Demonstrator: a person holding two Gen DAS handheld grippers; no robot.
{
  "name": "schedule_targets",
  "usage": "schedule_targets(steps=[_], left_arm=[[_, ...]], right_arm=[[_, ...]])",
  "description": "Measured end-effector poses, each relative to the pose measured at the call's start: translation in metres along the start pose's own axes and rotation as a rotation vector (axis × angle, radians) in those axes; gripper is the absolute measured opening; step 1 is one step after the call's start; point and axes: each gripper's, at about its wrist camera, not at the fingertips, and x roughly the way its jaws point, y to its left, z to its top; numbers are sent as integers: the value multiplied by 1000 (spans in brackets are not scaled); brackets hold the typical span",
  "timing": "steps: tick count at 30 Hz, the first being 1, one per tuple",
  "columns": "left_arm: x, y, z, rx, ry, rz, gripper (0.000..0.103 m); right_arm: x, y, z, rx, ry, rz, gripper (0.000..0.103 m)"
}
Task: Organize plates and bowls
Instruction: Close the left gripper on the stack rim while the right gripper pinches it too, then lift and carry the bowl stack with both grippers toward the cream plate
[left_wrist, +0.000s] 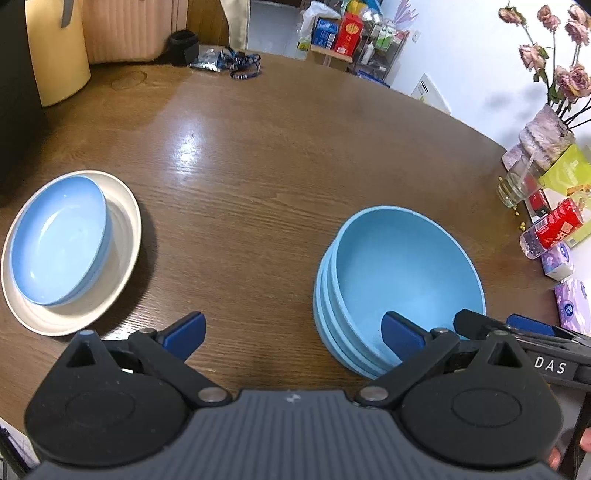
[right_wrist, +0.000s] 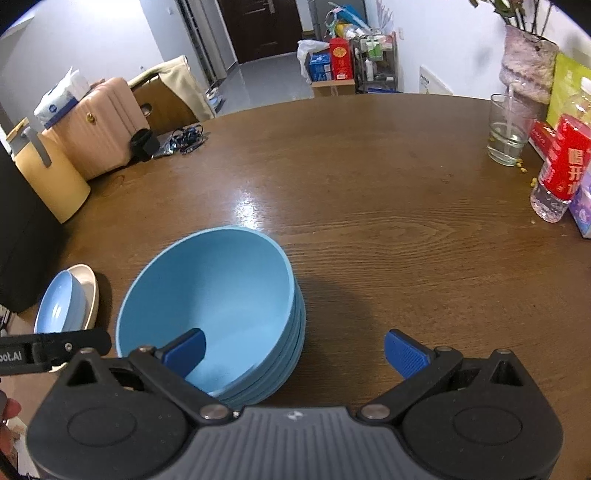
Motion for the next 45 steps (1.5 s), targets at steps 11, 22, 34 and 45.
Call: schedule_targets(steps=[11,22,34,45], left_arm=[[24,0,3,-107,52,47,103],[45,-4,7,-151,103,44,94],[60,-11,8,-159,137,27,69],[73,-12,7,-184,169,-31,48]], right_arm=[[33,-1,25,-158,109,48,98],[57,1,36,-245,176,89,88],[71,-16,39,-192,225,136,59],[81,-26,36,-105,258,218,36]])
